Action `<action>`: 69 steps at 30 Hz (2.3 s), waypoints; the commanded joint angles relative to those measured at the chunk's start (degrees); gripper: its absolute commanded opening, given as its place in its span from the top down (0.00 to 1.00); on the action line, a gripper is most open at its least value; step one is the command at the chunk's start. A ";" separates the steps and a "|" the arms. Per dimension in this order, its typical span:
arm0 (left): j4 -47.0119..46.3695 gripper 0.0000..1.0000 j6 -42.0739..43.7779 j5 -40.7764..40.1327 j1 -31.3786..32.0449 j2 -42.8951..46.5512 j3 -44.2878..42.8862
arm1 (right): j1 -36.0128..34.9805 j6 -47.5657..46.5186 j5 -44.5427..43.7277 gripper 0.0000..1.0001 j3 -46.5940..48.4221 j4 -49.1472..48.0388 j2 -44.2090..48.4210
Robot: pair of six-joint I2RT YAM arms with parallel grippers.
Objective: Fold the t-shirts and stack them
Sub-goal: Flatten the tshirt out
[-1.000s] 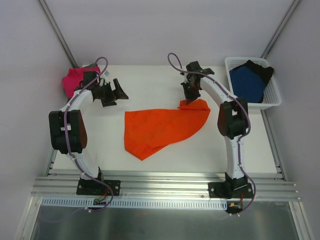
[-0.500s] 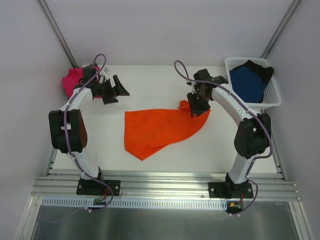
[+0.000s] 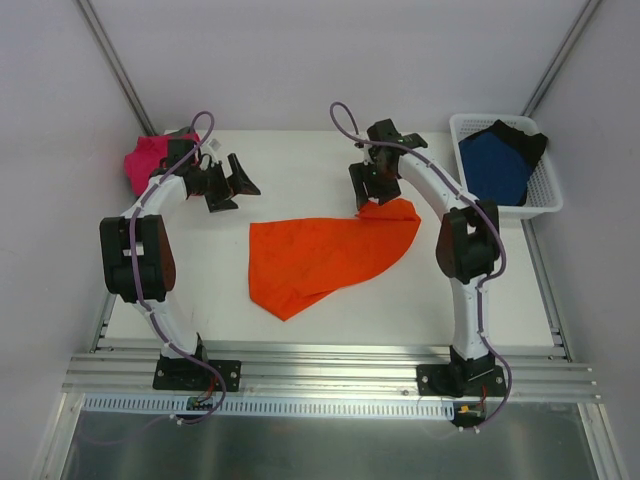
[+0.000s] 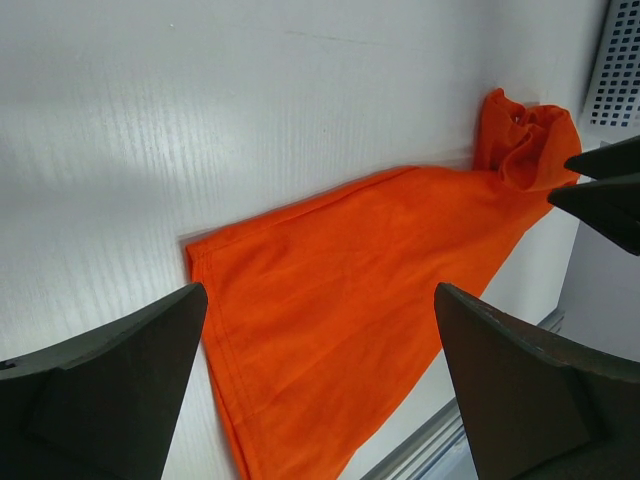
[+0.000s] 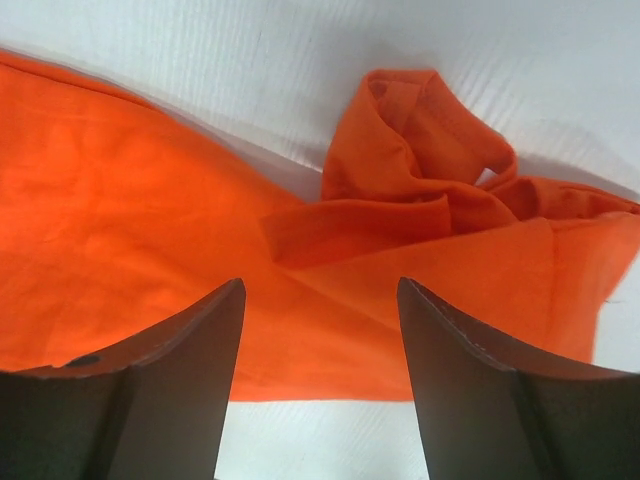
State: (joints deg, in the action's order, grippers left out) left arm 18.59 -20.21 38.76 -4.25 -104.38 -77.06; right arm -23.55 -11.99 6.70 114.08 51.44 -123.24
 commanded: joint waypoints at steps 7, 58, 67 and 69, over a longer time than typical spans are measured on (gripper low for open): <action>2.59 0.01 1.66 0.44 -0.93 1.11 -0.72 | -1.06 0.56 2.27 0.33 -2.90 1.82 -1.66; 2.59 0.01 0.43 2.28 0.12 1.46 -2.57 | -2.99 -7.87 -14.51 0.99 13.54 -1.79 9.93; 2.68 0.01 -0.71 3.34 2.14 -0.48 -4.68 | -9.58 -8.32 -13.57 0.99 -19.04 7.08 43.50; 2.59 0.02 -0.80 2.99 2.14 0.75 -4.59 | -9.50 -6.47 -9.11 1.00 -27.13 10.51 48.59</action>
State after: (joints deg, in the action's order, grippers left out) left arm 20.47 -20.32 40.60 -1.96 -104.84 -79.92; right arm -33.67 -19.70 -6.39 94.85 54.08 -79.33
